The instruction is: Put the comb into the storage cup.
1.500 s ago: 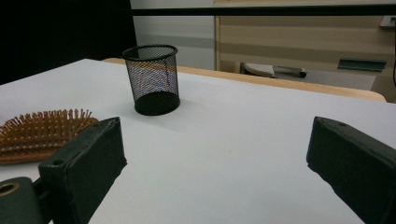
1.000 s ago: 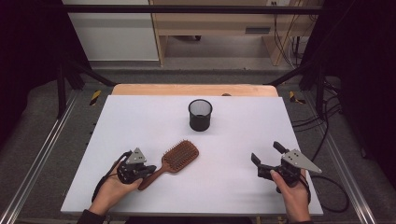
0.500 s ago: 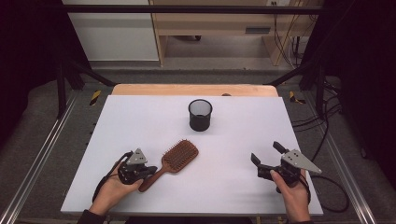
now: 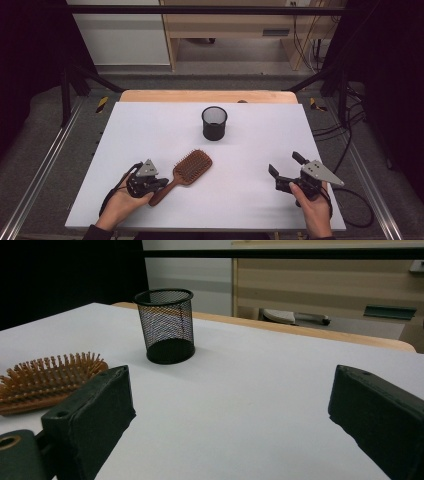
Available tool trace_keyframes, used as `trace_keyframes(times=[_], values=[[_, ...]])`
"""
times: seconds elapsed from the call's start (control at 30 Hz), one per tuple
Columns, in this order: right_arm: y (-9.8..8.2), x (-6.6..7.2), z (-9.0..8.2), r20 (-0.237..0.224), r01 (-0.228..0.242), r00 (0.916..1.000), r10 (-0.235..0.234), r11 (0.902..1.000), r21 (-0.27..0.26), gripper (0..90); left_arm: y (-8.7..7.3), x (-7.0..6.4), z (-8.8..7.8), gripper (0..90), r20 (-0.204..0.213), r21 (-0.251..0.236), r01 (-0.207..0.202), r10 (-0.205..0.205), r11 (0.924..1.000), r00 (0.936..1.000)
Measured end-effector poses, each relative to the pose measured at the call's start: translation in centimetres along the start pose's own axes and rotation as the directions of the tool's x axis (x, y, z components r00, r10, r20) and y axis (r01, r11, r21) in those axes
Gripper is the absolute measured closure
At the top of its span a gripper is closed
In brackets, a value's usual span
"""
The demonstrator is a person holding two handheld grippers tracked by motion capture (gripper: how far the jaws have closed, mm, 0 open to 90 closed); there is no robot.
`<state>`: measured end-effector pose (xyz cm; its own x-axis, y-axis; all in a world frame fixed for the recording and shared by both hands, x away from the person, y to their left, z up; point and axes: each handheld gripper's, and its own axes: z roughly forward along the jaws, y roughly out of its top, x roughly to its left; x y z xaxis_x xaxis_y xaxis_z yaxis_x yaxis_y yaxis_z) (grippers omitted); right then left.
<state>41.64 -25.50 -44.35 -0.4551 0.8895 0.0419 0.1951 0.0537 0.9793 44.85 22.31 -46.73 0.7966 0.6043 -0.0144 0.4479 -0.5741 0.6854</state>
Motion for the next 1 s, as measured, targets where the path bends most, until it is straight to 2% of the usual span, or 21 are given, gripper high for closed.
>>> trace_keyframes(times=[0.17,0.23,0.4,0.5,0.6,0.73,0.77,0.8,0.9,0.93,0.97,1.0], values=[[0.0,0.1,0.0,-0.002,0.006,1.0,-0.006,1.0,0.001,4.2,0.1,0.1,-0.3,90.0,-0.017,-0.019,0.003,-0.003,0.9998,0.9999],[0.0,0.2,0.0,-0.006,0.01,0.9999,-0.01,1.0,-0.001,4.2,0.2,0.1,-0.7,90.0,-0.031,-0.05,0.004,-0.005,0.9988,0.9995],[0.1,0.3,-0.2,-0.015,0.009,0.9998,-0.01,0.9999,-0.008,4.1,0.7,0.0,-1.2,90.0,-0.046,-0.083,0.005,-0.009,0.9965,0.9989],[0.1,0.3,-0.3,-0.019,0.004,0.9998,-0.005,0.9999,-0.013,4.0,1.3,-0.4,-1.5,90.0,-0.048,-0.092,0.003,-0.007,0.9958,0.9988],[0.1,0.3,-0.1,-0.031,0.016,0.9994,-0.016,0.9998,-0.011,3.9,2.0,-0.9,-1.3,85.5,-0.054,-0.084,-0.003,-0.001,0.9965,0.9986],[0.1,0.3,0.1,-0.05,0.014,0.9987,-0.015,0.9999,-0.008,3.9,3.0,-1.6,-1.1,71.6,-0.086,-0.062,-0.013,0.008,0.998,0.9963],[0.1,0.4,0.0,-0.058,0.018,0.9982,-0.018,0.9998,-0.011,3.9,3.3,-1.8,-1.1,63.3,-0.098,-0.058,-0.011,0.006,0.9983,0.9952],[0.1,0.4,0.0,-0.058,0.018,0.9982,-0.018,0.9998,-0.011,3.9,3.6,-1.9,-1.1,63.3,-0.111,-0.054,-0.01,0.004,0.9985,0.9939],[0.2,0.6,-0.3,-0.069,0.022,0.9973,-0.024,0.9996,-0.017,3.8,4.5,-2.2,-1.1,46.0,-0.138,-0.048,0.008,-0.015,0.9988,0.9903],[0.2,0.6,-0.3,-0.069,0.022,0.9973,-0.024,0.9996,-0.017,3.8,4.7,-2.3,-1.2,46.0,-0.143,-0.04,0.014,-0.02,0.9991,0.9896],[0.2,0.6,-0.3,-0.069,0.022,0.9974,-0.023,0.9996,-0.018,3.8,4.8,-2.4,-1.2,41.3,-0.147,-0.037,0.024,-0.029,0.999,0.9887],[0.3,0.5,-0.3,-0.07,0.018,0.9974,-0.019,0.9996,-0.021,3.8,5.0,-2.4,-1.3,32.6,-0.151,-0.037,0.033,-0.038,0.9988,0.9878]])
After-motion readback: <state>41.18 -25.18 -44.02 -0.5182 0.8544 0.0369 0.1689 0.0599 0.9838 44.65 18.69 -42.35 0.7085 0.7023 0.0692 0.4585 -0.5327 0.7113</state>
